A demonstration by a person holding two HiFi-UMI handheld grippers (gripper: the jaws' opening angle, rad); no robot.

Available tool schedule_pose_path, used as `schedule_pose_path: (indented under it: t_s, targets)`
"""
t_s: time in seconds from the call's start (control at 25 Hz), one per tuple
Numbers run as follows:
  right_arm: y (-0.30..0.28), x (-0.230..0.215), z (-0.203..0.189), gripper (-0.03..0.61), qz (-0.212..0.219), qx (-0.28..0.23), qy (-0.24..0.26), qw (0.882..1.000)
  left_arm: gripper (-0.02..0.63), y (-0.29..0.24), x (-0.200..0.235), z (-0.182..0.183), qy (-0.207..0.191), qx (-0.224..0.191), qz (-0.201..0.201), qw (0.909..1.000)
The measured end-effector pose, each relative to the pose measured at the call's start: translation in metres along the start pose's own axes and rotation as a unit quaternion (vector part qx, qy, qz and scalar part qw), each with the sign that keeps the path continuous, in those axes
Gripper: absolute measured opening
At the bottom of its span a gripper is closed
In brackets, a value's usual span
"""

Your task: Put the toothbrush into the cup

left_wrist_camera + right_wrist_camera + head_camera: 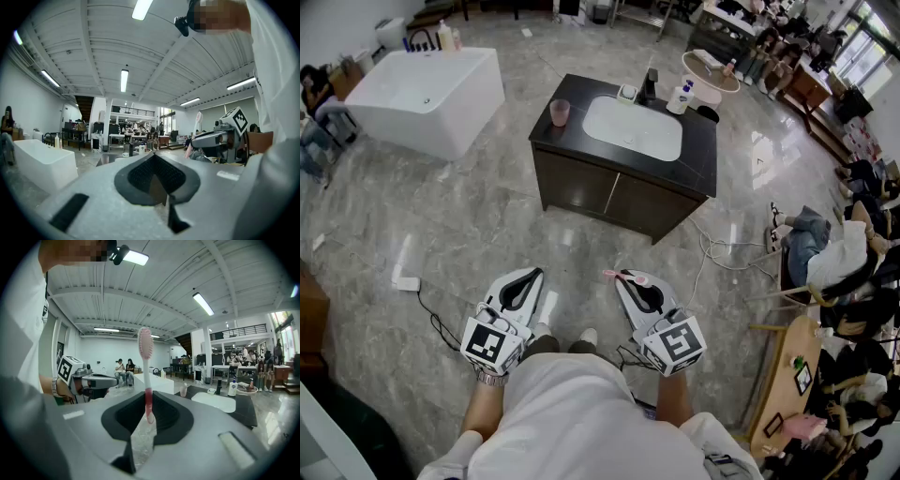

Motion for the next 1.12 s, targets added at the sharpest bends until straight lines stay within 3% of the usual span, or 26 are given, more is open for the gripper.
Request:
schedule_pose_path:
  t_s: [0.6, 1.12]
  targets:
    - [-0.007, -0.011, 0.006, 0.058, 0.018, -0.009, 0.009, 1.000, 0.002, -0.012, -0.001, 0.002, 0.002, 0.004, 0.016, 0.9999]
    - [0.008, -0.074, -0.001, 0.058, 0.020, -0.034, -0.008, 0.999, 0.002, -0.065, -0.017, 0.002, -0.002, 0.019, 0.029, 0.9994]
Point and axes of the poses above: the fingertips, and each gripper's own axes: y backward along the fingers, x to its left, z out of its top, the point moved 5 cm from there along y, backward along the fingers, and after that the axes turned 2 degrees about x, right-handed, at the moved point
